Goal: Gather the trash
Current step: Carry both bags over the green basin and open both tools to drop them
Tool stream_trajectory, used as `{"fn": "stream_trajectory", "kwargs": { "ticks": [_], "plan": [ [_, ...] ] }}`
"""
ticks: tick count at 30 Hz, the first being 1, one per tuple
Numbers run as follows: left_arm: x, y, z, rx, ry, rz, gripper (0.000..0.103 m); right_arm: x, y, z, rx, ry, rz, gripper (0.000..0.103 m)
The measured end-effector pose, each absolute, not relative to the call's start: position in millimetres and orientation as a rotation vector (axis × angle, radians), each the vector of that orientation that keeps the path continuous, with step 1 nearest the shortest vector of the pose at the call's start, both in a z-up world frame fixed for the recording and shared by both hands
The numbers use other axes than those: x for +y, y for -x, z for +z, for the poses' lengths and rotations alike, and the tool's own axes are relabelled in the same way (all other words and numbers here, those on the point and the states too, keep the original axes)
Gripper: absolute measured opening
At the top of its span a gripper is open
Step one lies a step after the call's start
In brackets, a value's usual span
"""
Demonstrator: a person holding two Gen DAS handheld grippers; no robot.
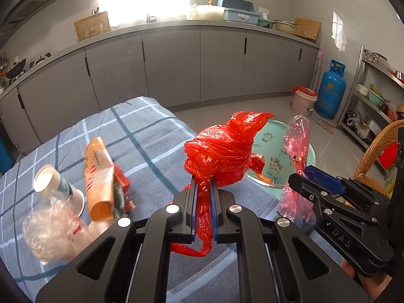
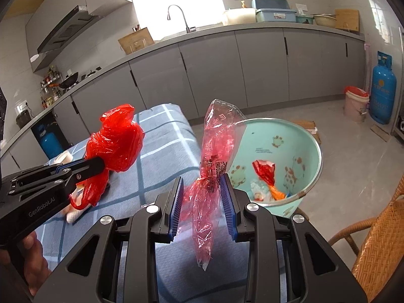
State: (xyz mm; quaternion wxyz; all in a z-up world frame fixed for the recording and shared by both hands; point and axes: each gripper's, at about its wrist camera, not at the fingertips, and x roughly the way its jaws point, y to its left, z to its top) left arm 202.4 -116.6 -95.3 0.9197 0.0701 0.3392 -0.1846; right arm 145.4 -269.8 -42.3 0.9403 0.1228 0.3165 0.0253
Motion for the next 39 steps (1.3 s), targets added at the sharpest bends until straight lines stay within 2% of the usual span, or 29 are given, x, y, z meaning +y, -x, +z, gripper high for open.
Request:
{"fn": "stream_trajectory", "kwargs": {
  "ticks": [19, 32, 34, 36, 39],
  "plan": [
    [-196, -264, -99, 0.72, -0.175, -0.463, 0.009, -339, -207, -57, 0.68, -0.261, -0.041, 0.031],
    [-236, -302, -136, 0.799, -0.194, -0.489, 0.01, -369, -232, -79, 0.721, -0.261, -0.081, 0.031],
    [-238, -305, -140, 0.808, -0.195, -0.486, 0.013, -371, -231, -83, 0.719, -0.263, -0.087, 0.032],
    [-240, -307, -143, 0.815, -0.195, -0.487, 0.017, -373, -230, -86, 0.723, -0.27, -0.09, 0.044],
    [-239, -305, -145, 0.819, -0.194, -0.486, 0.039, -375, -227, -87, 0.721, -0.275, -0.102, 0.044]
  ]
}}
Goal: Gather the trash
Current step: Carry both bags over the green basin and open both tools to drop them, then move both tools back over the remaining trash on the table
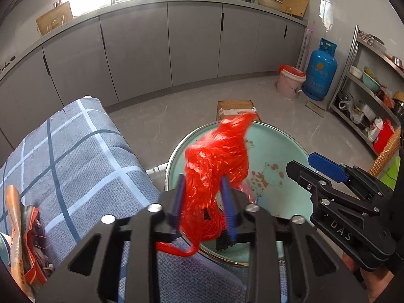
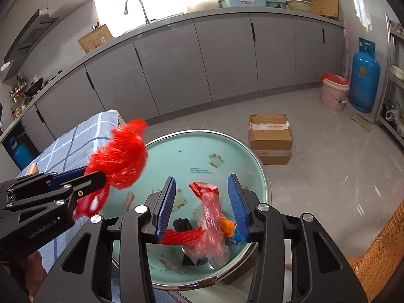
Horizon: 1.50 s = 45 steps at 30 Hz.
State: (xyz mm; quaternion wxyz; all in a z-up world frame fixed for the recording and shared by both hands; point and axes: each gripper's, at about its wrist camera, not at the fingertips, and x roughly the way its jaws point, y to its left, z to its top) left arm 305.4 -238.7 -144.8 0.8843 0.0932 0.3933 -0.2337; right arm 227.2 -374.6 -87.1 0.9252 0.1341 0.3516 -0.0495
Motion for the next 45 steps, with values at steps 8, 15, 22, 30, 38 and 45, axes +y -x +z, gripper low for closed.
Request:
{"fn": "stream_trajectory", "kwargs": {
  "ticks": [8, 15, 22, 30, 38, 45],
  "plan": [
    [-225, -295, -139, 0.805, -0.176, -0.463, 0.061, -373, -211, -75, 0.696, -0.303, -0.117, 0.05],
    [-203, -277, -127, 0.79, -0.147, -0.444, 0.065, -354, -195, -63, 0.68, -0.304, -0.103, 0.053],
    [-172, -254, -116, 0.768, -0.124, -0.413, 0.069, -330, -182, -55, 0.671, -0.309, -0.076, 0.056],
    [-141, -233, -112, 0.763, -0.102, -0.38, 0.07, -296, -174, -50, 0.67, -0.294, -0.019, 0.057],
    [-113, -219, -111, 0.757, -0.077, -0.349, 0.07, -273, -165, -45, 0.669, -0.277, 0.014, 0.057],
    [-91, -209, -112, 0.758, -0.052, -0.324, 0.07, -262, -158, -44, 0.674, -0.266, 0.025, 0.057]
  ]
}}
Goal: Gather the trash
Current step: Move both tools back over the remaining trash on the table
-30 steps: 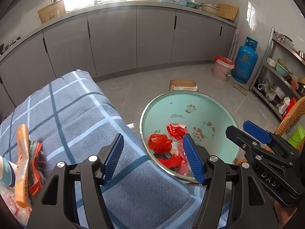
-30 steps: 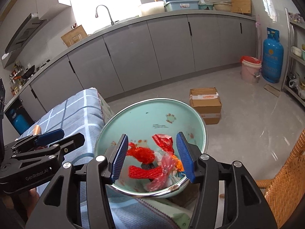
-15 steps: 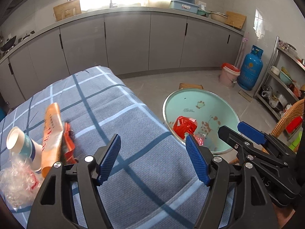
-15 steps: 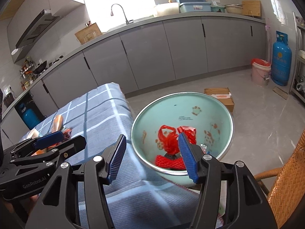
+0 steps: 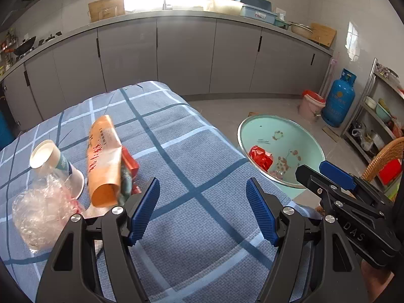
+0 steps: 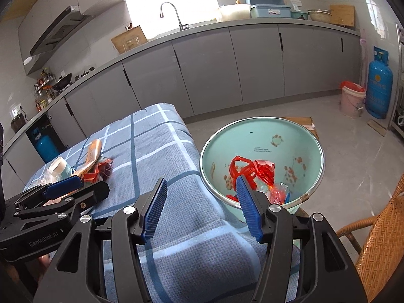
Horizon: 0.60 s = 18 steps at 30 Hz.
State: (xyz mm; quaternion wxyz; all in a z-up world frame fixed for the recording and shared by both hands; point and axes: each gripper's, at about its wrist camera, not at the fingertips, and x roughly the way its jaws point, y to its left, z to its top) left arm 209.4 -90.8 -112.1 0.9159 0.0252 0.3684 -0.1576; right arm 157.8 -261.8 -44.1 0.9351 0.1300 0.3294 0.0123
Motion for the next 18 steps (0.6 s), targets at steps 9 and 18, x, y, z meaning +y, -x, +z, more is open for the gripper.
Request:
{"fn": "stream_trajectory", "kwargs": {
  "ticks": [9, 18],
  "plan": [
    [-59, -193, -110, 0.742, -0.043, -0.287, 0.071, -241, -156, -44, 0.684, -0.238, 0.059, 0.058],
    [8, -162, -94, 0.686, -0.041, -0.152, 0.071, -212, -152, -49, 0.702, -0.21, 0.119, 0.059]
  ]
}}
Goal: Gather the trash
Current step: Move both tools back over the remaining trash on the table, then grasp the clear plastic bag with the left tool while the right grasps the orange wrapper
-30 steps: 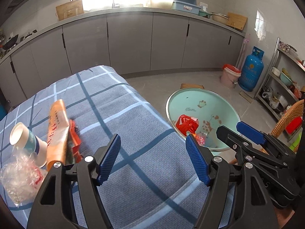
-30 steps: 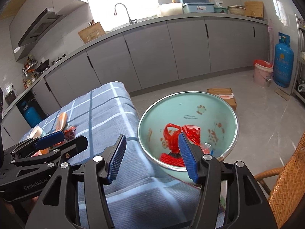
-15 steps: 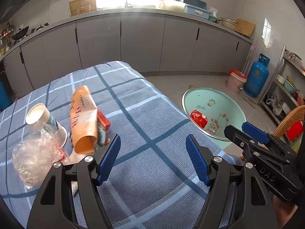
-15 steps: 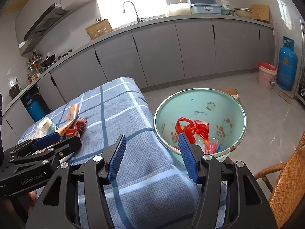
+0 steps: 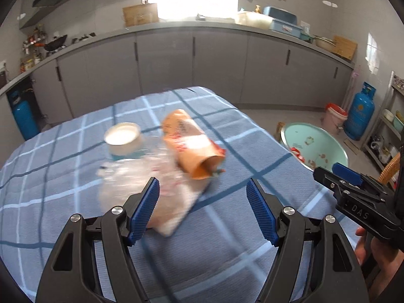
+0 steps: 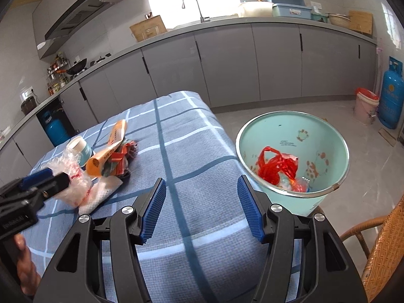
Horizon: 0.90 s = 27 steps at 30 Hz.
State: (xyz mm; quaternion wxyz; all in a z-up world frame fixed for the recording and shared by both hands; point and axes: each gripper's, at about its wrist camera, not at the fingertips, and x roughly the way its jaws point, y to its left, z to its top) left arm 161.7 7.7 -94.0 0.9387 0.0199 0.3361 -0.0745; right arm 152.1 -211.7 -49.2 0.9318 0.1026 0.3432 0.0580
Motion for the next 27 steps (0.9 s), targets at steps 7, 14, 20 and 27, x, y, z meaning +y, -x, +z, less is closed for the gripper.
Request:
{"fn": "stream_trajectory", "kwargs": {
  "ticks": [7, 14, 20, 27],
  "plan": [
    [60, -152, -86, 0.642, -0.008, -0.045, 0.086, -187, -151, -55, 0.72, -0.184, 0.169, 0.061],
    [62, -186, -116, 0.73, 0.061, -0.097, 0.086, -172, -147, -56, 0.728, -0.151, 0.197, 0.062],
    [57, -189, -131, 0.765, 0.065, -0.124, 0.061, -167, -150, -57, 0.737, -0.148, 0.208, 0.062],
    [72, -176, -124, 0.759, 0.102, -0.143, 0.03, -155, -156, -46, 0.713, -0.127, 0.229, 0.065]
  ]
}}
